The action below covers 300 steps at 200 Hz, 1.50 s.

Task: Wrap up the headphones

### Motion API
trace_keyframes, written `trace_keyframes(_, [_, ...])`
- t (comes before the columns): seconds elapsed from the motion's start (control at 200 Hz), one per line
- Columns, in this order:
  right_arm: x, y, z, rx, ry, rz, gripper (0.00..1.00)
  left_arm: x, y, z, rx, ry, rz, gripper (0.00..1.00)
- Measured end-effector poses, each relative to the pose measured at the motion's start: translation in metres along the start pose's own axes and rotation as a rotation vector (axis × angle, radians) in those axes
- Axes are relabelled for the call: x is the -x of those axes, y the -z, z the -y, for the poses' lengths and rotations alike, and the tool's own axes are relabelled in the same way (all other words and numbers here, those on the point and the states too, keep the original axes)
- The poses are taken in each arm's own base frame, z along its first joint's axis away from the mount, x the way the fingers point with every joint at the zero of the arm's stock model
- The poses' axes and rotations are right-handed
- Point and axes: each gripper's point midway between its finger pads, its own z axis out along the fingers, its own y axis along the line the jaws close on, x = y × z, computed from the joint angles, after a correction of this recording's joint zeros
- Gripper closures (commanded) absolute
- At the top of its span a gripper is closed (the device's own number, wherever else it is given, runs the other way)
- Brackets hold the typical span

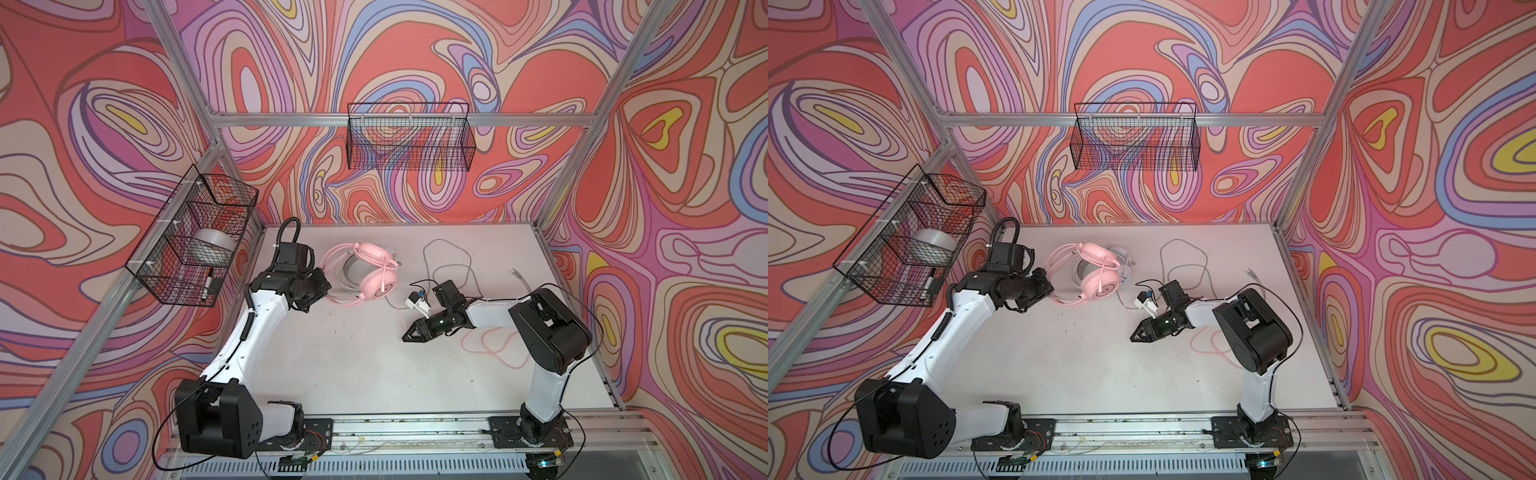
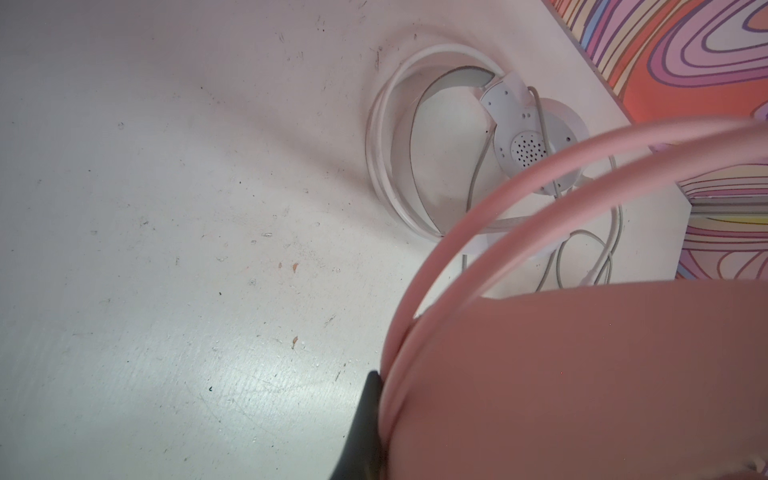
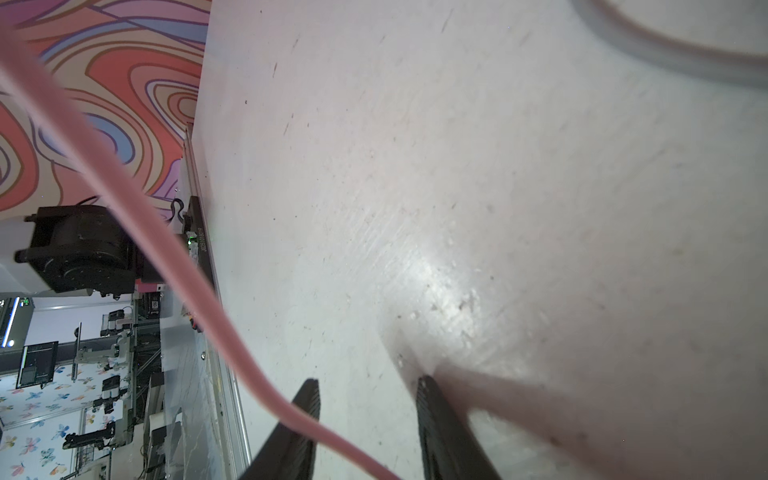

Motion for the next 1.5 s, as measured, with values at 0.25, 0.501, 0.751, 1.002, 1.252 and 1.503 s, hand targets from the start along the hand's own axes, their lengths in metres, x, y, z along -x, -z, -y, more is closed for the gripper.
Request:
trace_keyframes(0.25, [-0.009,0.002,-0.001,-0.006,-0.029,-0.033,0.59,0.014,0.009,0.004,-0.003,0.013,0.047,1.0])
trace_keyframes(0.501, [-0.014,0.003,-0.001,-0.024,-0.049,-0.05,0.7,0.026,0.012,0.006,0.0,0.024,0.079,1.0])
trace_keyframes(0.751, [-0.028,0.005,-0.003,-0.134,-0.051,-0.097,1.0,0.025,0.004,-0.003,0.04,0.058,0.079,1.0])
trace_keyframes(1.002, [-0.025,0.024,-0.039,-0.19,0.074,-0.091,1.0,0.015,-0.008,-0.022,0.099,0.105,0.061,1.0])
trace_keyframes(1.252, [-0.024,0.025,-0.081,-0.221,0.241,-0.171,1.0,0.006,-0.017,-0.036,0.139,0.156,0.052,1.0])
trace_keyframes(1.503, [-0.007,0.032,-0.126,-0.2,0.407,-0.201,1.0,0.007,-0.018,-0.045,0.177,0.178,0.072,1.0])
